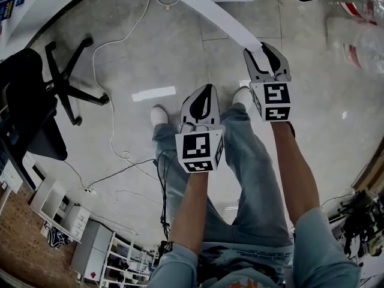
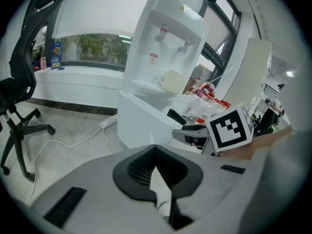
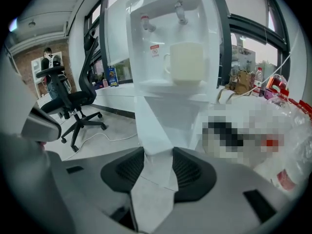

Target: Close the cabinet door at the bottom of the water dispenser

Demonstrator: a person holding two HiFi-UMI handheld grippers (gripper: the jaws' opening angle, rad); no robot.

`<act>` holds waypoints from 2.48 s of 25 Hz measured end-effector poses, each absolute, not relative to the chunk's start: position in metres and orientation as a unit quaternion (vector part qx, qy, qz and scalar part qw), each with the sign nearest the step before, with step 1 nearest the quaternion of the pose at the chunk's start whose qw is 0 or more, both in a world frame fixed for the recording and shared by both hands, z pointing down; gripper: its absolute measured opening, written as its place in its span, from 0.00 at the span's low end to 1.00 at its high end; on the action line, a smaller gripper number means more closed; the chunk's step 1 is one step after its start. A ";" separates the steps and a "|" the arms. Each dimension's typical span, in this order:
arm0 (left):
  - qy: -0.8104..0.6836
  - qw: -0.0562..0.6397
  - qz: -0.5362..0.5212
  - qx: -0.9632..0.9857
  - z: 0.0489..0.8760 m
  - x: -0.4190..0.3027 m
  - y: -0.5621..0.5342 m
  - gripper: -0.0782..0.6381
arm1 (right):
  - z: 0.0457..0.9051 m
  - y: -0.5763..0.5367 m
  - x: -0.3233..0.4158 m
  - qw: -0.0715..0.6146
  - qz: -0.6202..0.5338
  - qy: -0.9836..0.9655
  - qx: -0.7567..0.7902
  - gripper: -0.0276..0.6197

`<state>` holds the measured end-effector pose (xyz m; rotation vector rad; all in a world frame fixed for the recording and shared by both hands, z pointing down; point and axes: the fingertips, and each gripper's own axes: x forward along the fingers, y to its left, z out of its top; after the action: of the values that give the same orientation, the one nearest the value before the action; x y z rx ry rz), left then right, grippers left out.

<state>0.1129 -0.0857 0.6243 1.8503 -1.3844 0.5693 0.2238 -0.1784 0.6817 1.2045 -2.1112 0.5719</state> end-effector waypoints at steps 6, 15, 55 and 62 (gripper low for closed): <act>-0.545 0.366 0.216 0.722 0.626 0.134 -0.098 0.12 | 0.685 -0.202 0.243 0.320 0.202 -0.809 0.450 0.33; -0.562 0.376 0.212 0.706 0.631 0.143 -0.105 0.12 | 0.686 -0.233 0.258 0.333 0.181 -0.817 0.435 0.35; -0.588 0.385 0.204 0.681 0.636 0.134 -0.119 0.12 | 0.687 -0.364 0.297 0.350 0.144 -0.803 0.460 0.28; -0.588 0.385 0.206 0.681 0.633 0.135 -0.114 0.12 | 0.684 -0.373 0.296 0.341 0.161 -0.803 0.462 0.27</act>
<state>0.1354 -0.1139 0.6334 1.7336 -1.4982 0.5252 0.2961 -0.3729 0.6844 1.2014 -2.0885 0.4193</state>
